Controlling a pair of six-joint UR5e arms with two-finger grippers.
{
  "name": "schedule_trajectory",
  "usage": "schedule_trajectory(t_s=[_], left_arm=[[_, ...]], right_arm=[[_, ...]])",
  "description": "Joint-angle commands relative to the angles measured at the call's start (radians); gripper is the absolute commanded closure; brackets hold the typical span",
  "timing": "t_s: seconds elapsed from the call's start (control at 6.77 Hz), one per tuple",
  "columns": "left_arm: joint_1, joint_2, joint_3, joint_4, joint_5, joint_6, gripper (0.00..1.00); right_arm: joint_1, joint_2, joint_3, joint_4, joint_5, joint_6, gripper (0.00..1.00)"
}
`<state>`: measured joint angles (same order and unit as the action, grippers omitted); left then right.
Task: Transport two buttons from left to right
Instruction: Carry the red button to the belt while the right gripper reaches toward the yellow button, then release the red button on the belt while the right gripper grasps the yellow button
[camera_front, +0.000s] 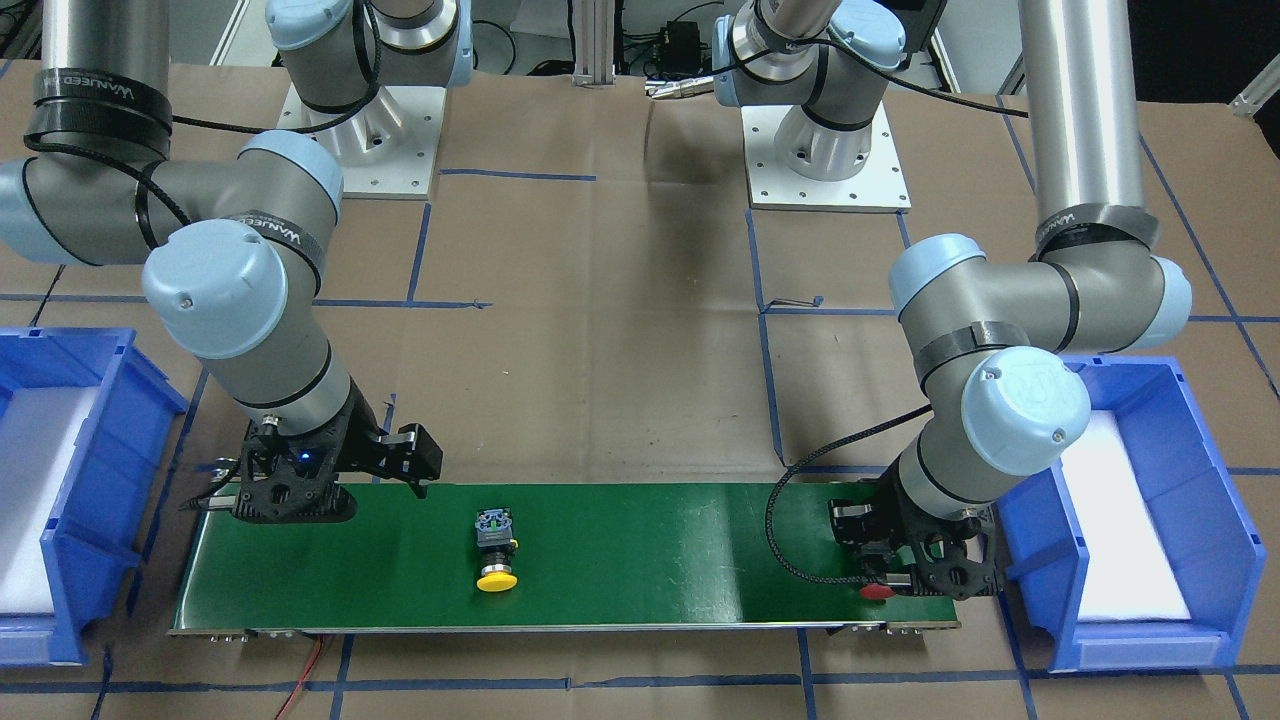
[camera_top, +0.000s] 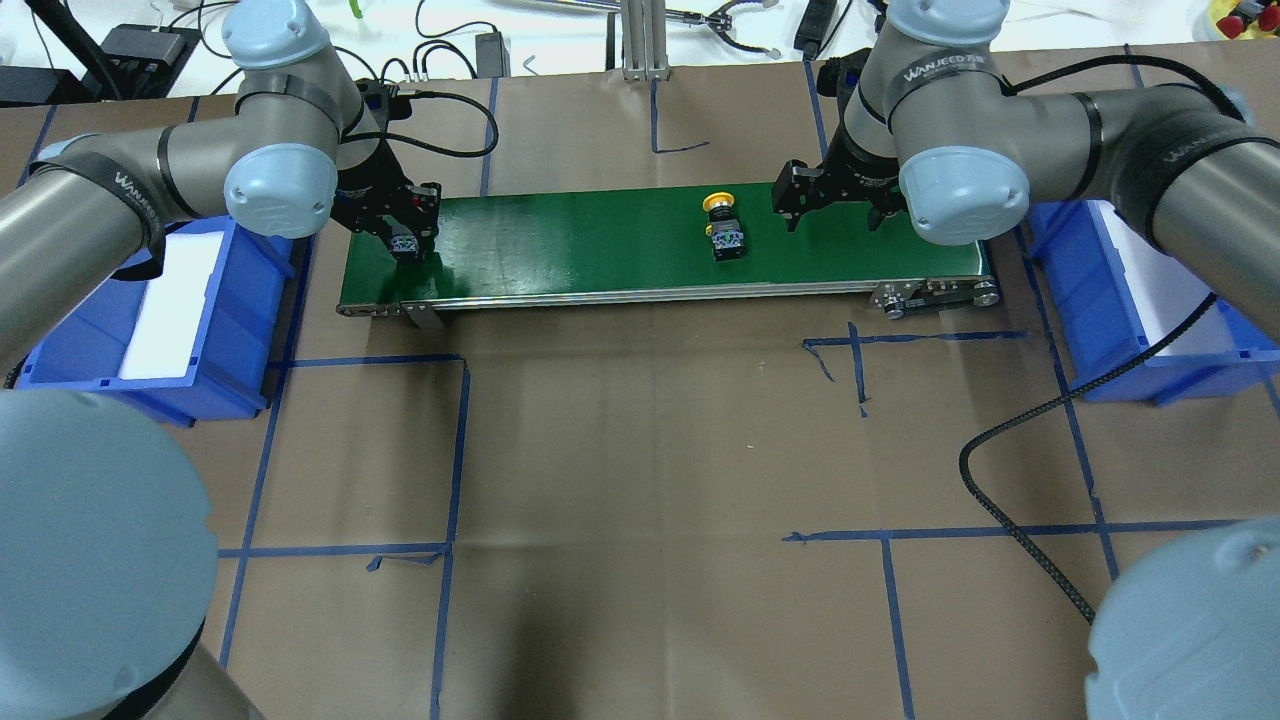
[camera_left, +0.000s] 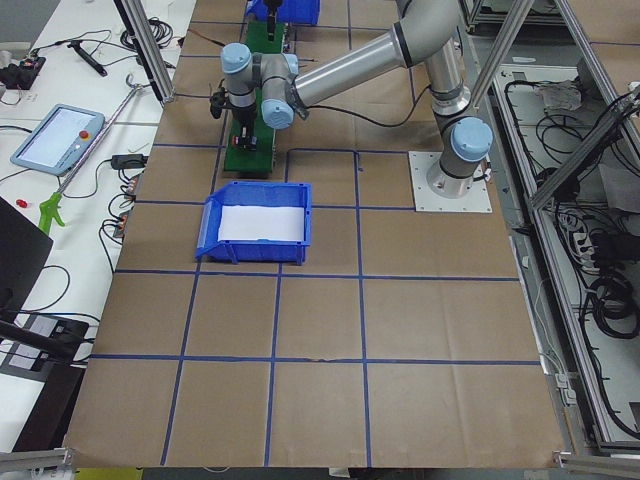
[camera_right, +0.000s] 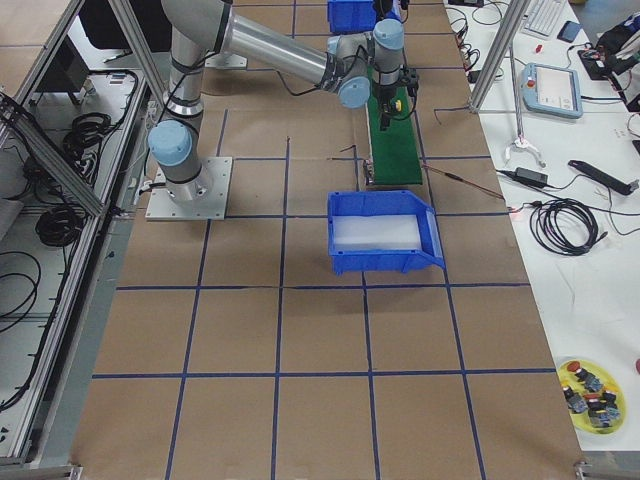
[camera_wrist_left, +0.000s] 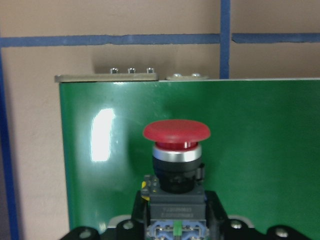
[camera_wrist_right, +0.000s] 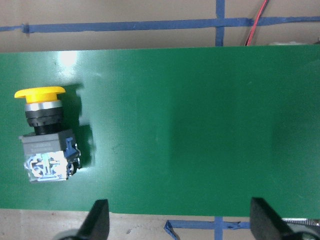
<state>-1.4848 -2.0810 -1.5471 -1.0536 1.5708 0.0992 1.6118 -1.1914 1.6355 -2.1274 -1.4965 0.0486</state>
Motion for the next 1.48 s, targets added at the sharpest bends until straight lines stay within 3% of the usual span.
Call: schedule_trajectory(t_s=[0.0,0.15,0.74,1.18,1.33], left_arm=[[0.000,-0.005,0.015,0.003,0.003,-0.004,0.54],[0.000,0.001,0.022,0.001,0.002,-0.037,0.01],[0.006,0.057,0.047,-0.046,0.009,-0.050,0.00],[0.009,0.143,0.253,-0.407,0.011,-0.047,0.00],[-0.005,0.201,0.251,-0.452,0.008,-0.047,0.00]], right_arm=[[0.022,0.027,-0.012,-0.006,0.002,0.086,0.00],[0.023,0.033,-0.037,-0.006,-0.004,0.086,0.00],[0.048,0.082,-0.052,-0.006,-0.004,0.100,0.00],[0.048,0.105,-0.057,-0.008,-0.004,0.100,0.00],[0.048,0.110,-0.052,-0.008,-0.004,0.099,0.00]])
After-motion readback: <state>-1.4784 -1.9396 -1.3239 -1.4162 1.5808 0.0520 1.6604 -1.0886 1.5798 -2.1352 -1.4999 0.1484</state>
